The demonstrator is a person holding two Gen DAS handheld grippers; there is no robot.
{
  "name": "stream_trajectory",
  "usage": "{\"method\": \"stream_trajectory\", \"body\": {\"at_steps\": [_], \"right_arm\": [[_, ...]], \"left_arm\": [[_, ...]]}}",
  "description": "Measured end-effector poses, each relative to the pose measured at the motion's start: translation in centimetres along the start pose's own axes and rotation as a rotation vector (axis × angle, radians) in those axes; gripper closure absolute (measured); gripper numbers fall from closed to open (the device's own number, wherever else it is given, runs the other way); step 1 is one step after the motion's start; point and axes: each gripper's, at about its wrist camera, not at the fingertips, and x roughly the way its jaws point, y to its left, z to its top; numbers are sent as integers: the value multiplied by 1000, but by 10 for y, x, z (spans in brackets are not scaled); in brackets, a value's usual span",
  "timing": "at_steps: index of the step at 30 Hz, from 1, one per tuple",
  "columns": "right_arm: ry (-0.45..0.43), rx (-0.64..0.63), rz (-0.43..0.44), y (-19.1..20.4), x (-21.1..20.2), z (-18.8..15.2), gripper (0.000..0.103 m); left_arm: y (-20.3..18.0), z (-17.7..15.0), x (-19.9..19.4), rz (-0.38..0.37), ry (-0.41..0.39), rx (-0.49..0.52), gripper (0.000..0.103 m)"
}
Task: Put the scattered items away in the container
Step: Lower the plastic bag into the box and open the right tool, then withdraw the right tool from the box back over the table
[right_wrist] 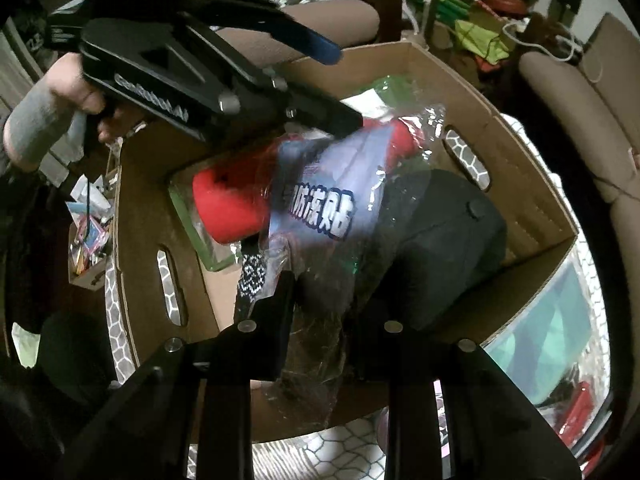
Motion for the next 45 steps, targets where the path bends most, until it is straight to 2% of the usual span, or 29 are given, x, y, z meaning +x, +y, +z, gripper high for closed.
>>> {"method": "stream_trajectory", "body": {"at_steps": [6, 11, 18, 22, 24, 29, 32, 35, 39, 41, 42, 44, 45], "right_arm": [[43, -52, 24, 2, 14, -11, 78], [70, -56, 45, -3, 24, -19, 77], [77, -60, 69, -5, 29, -23, 76], [114, -29, 91, 1, 37, -19, 75], [112, 0, 105, 8, 45, -20, 75], [62, 169, 220, 13, 57, -19, 78], [168, 193, 163, 20, 66, -15, 76], [197, 161, 81, 24, 56, -18, 75], [134, 202, 41, 17, 24, -21, 71], [82, 253, -4, 5, 11, -19, 69], [28, 300, -20, -4, 3, -17, 69], [-51, 341, -20, -9, -6, -15, 69], [-56, 335, -17, -9, -4, -13, 69]], "left_arm": [[-1, 7, 21, -35, 54, 86, 14], [-13, 7, 37, -39, 78, 164, 13], [0, -1, 45, -126, 163, 106, 13], [-21, -11, 47, -31, 179, 204, 13], [-26, -12, 50, 2, 190, 217, 13], [-19, -10, 49, -10, 204, 178, 13], [-20, -13, 46, 10, 218, 178, 13], [-21, -20, 35, 17, 206, 187, 13], [-15, -28, 16, -1, 175, 150, 13], [-16, -32, 12, -25, 181, 140, 13], [-18, -35, 11, -36, 185, 146, 13], [-26, -41, 13, -33, 202, 169, 13], [-28, -43, 16, -28, 212, 173, 13]]}}
